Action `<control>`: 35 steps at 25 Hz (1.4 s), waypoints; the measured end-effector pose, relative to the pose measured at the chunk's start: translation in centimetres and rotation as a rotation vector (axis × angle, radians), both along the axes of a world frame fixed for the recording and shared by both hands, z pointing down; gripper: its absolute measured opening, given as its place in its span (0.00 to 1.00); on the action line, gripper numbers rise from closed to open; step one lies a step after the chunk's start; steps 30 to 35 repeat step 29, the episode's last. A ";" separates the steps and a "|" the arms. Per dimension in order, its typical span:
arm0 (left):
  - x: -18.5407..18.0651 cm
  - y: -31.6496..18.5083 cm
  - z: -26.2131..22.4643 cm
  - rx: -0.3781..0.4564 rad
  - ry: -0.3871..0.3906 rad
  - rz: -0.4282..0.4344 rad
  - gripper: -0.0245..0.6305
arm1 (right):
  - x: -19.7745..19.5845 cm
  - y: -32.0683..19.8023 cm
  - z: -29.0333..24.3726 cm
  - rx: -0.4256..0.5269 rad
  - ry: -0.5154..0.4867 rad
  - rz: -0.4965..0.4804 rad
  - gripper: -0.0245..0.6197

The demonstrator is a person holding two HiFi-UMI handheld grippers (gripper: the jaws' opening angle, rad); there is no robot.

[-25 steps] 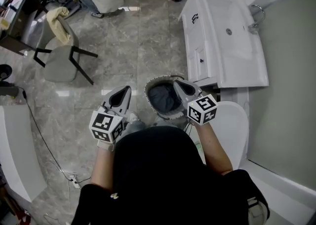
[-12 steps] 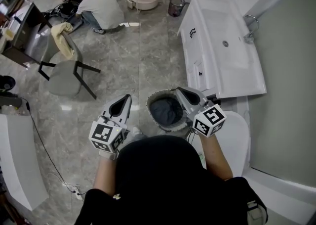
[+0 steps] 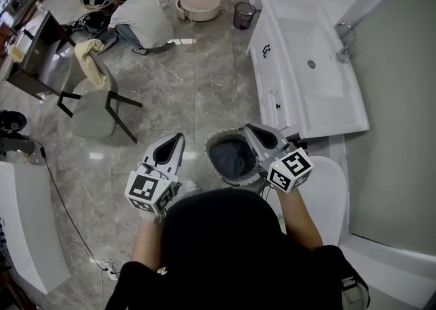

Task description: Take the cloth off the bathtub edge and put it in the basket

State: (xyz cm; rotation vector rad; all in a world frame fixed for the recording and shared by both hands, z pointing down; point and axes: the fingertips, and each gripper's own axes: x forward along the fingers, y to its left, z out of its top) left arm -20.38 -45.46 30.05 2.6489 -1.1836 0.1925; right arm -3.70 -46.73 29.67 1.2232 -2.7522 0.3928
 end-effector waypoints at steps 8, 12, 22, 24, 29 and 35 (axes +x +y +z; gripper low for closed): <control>0.1 1.0 -0.2 0.009 0.006 -0.005 0.06 | 0.4 0.8 0.5 -0.005 -0.005 0.022 0.03; 0.4 1.7 -0.1 0.001 0.001 -0.002 0.06 | 0.7 1.5 0.7 -0.010 0.003 0.028 0.03; 0.4 3.0 0.4 -0.018 -0.006 0.008 0.06 | 1.1 2.7 1.2 -0.027 0.017 0.044 0.03; 0.3 3.2 0.5 -0.017 -0.008 0.010 0.06 | 1.1 2.9 1.3 -0.028 0.014 0.049 0.03; -0.1 3.6 0.6 -0.019 -0.008 0.007 0.06 | 0.8 3.4 1.4 -0.025 0.011 0.052 0.03; -0.1 3.6 0.6 -0.019 -0.008 0.007 0.06 | 0.8 3.4 1.4 -0.025 0.011 0.052 0.03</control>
